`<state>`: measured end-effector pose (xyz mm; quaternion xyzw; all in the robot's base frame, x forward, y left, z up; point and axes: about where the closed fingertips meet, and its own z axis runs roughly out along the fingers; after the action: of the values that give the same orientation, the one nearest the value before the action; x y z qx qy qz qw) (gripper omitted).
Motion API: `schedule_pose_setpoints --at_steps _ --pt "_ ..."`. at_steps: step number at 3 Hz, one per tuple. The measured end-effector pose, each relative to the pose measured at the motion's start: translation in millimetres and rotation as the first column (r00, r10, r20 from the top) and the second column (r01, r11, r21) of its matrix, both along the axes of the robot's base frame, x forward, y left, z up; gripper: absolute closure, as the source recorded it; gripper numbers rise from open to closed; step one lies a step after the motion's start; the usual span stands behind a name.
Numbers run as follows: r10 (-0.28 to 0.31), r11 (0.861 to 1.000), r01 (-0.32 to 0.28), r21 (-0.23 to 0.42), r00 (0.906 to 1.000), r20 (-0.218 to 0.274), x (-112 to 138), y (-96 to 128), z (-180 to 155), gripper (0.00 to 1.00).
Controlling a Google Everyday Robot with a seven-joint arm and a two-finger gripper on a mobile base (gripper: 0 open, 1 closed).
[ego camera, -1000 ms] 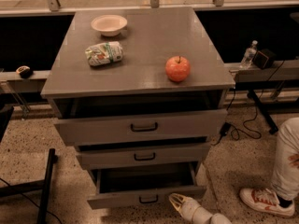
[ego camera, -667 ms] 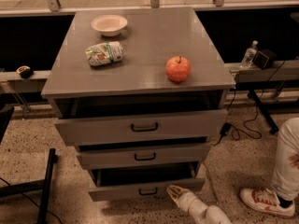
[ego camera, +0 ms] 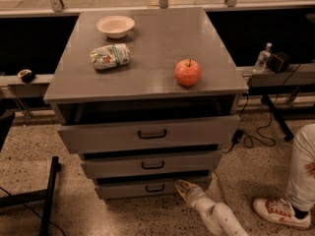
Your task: Close bottom drawer
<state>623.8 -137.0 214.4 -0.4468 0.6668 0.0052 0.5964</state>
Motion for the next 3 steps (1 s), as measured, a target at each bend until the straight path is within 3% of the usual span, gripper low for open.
schedule_pose_setpoints --at_steps 2,3 --pt "0.012 1.000 -0.012 -0.006 0.9997 0.021 -6 -6 6 1.00" --pt "0.058 0.998 -0.057 -0.025 0.9974 0.041 -31 -21 14 1.00"
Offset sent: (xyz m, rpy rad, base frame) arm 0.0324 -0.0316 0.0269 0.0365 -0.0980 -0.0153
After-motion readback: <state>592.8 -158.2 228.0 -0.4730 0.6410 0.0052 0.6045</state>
